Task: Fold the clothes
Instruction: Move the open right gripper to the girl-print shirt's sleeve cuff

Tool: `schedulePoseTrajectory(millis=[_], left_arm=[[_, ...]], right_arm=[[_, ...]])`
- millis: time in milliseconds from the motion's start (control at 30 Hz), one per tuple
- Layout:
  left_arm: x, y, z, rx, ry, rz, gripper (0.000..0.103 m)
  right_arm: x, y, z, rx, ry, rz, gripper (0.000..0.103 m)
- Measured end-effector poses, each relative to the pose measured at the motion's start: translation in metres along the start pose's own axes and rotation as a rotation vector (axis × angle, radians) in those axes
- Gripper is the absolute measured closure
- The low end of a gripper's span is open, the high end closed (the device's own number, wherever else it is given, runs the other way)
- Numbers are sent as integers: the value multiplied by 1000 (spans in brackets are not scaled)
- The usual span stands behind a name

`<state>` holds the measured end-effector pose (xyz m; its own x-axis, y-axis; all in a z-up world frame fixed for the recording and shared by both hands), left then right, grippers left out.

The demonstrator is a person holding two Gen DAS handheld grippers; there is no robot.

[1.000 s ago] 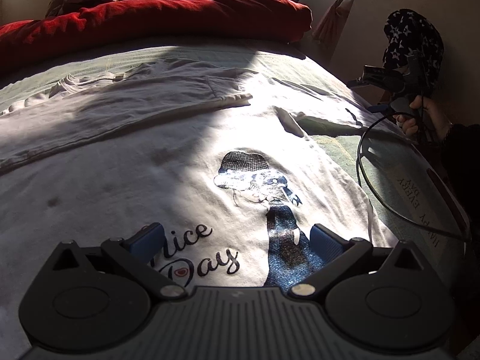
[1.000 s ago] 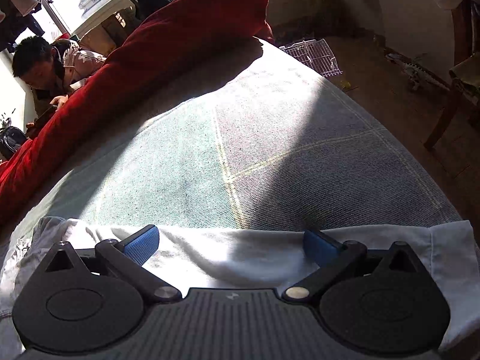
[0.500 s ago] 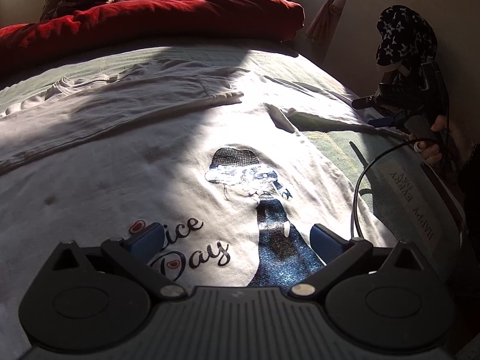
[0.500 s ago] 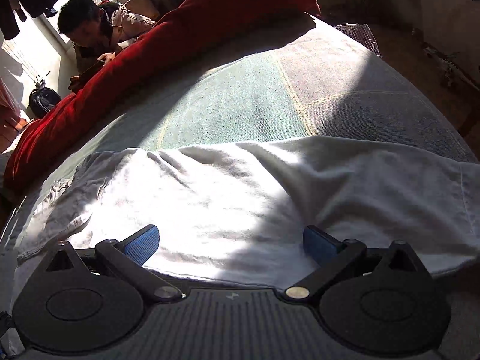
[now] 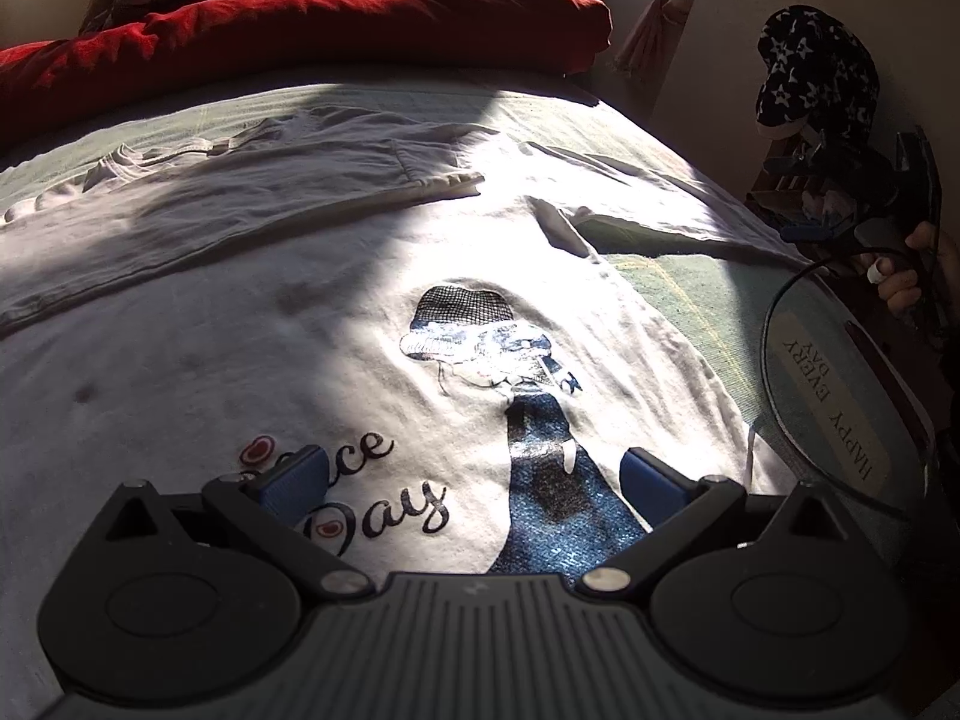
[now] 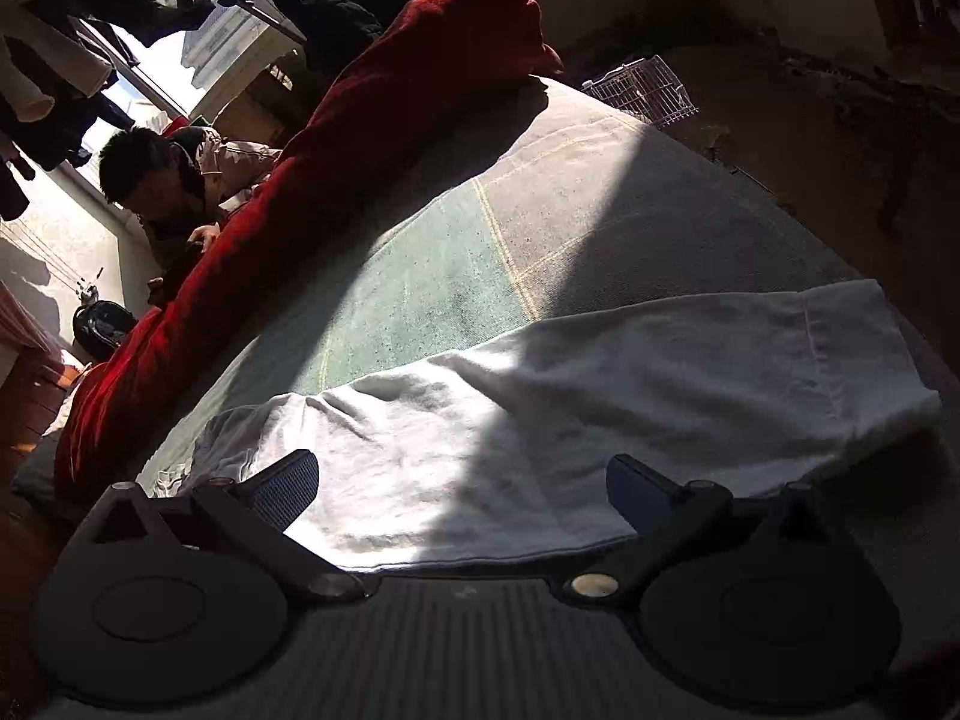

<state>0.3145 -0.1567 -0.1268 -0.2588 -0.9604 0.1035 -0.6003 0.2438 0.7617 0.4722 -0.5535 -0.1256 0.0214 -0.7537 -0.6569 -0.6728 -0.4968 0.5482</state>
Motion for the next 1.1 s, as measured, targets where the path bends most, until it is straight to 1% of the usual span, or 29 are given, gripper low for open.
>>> schedulePoseTrajectory(millis=[67, 167, 267, 500, 667, 800, 967, 1033, 1100], left_arm=[[1, -1, 1, -3, -8, -5, 1], [3, 0, 2, -6, -17, 1, 1], [2, 1, 2, -5, -11, 4, 1], [12, 2, 1, -2, -13, 32, 1], [18, 2, 3, -8, -24, 40, 1], [17, 1, 4, -13, -23, 35, 1], [17, -3, 3, -17, -24, 26, 1], [19, -5, 4, -18, -30, 21, 1], [21, -6, 4, -18, -40, 18, 1]], right_arm=[[10, -2, -2, 11, -11, 15, 0], [40, -6, -2, 7, -80, 96, 0], [52, 6, -2, 42, -132, 65, 0], [55, 41, 1, 88, -141, 56, 0], [73, 42, 11, 89, -226, 36, 0], [91, 35, 10, 135, -315, -35, 0], [114, 33, -2, 222, -445, -143, 0], [120, 32, -8, 250, -466, -163, 0], [126, 30, -15, 278, -460, -155, 0]])
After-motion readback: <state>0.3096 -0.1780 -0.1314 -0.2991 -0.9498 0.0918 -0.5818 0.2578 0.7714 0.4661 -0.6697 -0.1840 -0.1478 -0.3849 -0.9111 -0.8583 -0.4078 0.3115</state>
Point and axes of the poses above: each gripper's, at about its wrist camera, not at the fingertips, and y roughly against the way its jaws point, x to its right, z to its underside, the point moved 10 cm from there along -y, roughly the way its jaws point, and after that the axes turned 6 degrees about -z, right-handed, at the moved point
